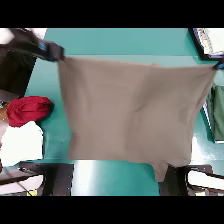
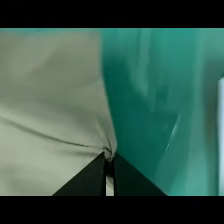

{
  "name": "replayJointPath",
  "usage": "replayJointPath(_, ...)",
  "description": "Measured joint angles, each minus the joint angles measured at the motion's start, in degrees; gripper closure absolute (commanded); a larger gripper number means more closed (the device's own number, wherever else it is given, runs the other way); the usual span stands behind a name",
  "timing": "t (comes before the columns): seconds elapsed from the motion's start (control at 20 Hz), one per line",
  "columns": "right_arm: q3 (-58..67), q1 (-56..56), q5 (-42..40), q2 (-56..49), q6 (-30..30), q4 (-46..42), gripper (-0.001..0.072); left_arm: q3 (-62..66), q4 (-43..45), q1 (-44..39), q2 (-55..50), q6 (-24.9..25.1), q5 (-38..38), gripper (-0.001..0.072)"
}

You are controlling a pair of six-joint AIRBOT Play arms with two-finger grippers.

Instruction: Fold the shirts.

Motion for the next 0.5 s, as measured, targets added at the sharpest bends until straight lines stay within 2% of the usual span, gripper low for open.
replayJointPath(0.2, 1.57, 1.57, -6.10, -11.58, 0.13, -0.72, 0.0691, -0.85, 0.07, 1.60, -9.88, 0.42, 8.70, 0.0682)
replayJointPath(0.4, 8.63, 2.16, -12.20, -18.95, 0.15, -0.63, 0.0691, -0.28, -0.31, 2.75, -13.27, 2.38, 18.93, 0.0682)
replayJointPath(0.5, 11.65, 2.21, -14.16, -20.24, 0.15, -0.68, 0.0691, 0.74, -0.50, 2.97, -13.97, 3.58, 21.20, 0.0682)
